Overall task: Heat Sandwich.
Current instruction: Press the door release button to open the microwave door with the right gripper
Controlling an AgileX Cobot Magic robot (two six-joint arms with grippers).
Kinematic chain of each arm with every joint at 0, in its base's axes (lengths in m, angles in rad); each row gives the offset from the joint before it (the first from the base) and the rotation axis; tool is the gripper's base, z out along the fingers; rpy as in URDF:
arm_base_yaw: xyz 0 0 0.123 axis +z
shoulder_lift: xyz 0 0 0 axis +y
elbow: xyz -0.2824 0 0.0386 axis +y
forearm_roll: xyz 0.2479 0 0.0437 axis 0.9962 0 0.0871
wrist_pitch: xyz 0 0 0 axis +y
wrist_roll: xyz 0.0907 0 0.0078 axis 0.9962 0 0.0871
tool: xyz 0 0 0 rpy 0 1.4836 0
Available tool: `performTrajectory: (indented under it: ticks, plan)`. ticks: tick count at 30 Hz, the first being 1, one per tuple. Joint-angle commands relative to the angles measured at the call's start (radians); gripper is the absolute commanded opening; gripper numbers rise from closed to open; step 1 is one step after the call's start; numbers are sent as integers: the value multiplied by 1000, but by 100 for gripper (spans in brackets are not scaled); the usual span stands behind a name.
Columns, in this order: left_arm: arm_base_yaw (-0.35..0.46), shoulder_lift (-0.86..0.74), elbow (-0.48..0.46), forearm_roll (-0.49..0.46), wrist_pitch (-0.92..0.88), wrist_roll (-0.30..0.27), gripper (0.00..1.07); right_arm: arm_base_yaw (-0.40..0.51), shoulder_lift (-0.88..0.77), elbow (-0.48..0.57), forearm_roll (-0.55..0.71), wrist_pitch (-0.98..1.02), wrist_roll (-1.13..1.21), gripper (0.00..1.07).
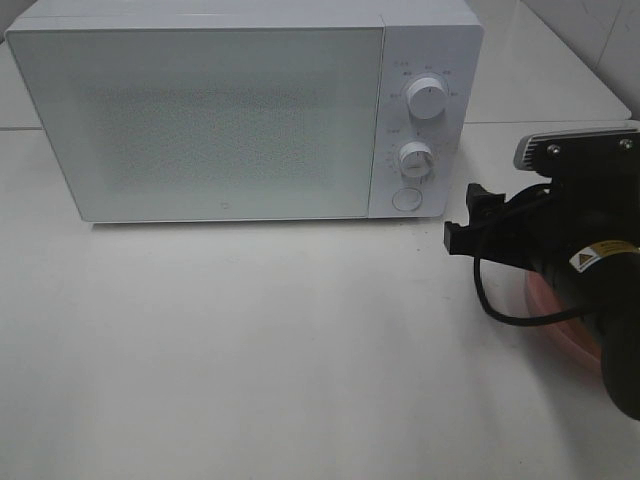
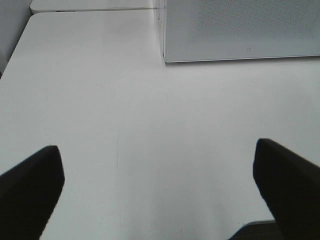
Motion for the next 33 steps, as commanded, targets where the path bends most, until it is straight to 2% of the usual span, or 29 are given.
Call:
performTrajectory:
  ticks: [1, 6, 18, 22, 27, 29, 31, 33]
  plan:
    - [-6, -23, 1, -2, -14, -2, 98, 59, 45, -27, 79, -36, 5, 74]
    - [-6, -23, 1, -2, -14, -2, 98, 96, 87, -54, 117, -35, 5, 74]
    - [-6, -23, 1, -2, -14, -2, 98, 96, 112, -67, 117, -25, 8, 74]
    - [-6, -23, 1, -2, -14, -2, 98, 96, 112, -67, 117, -24, 77, 74]
    - [-6, -23, 1, -2, -14, -2, 98, 96, 112, -67, 115, -23, 300, 74]
    - [-6, -23, 1, -2, -14, -2, 98, 96, 112, -67, 114, -19, 498, 74]
    - [-6, -23, 1, -2, -14, -2, 98, 96, 112, -67, 114, -19, 554, 74]
    - [-6, -23, 1, -2, -14, -2, 98, 96, 112, -67, 112, -19, 761, 74]
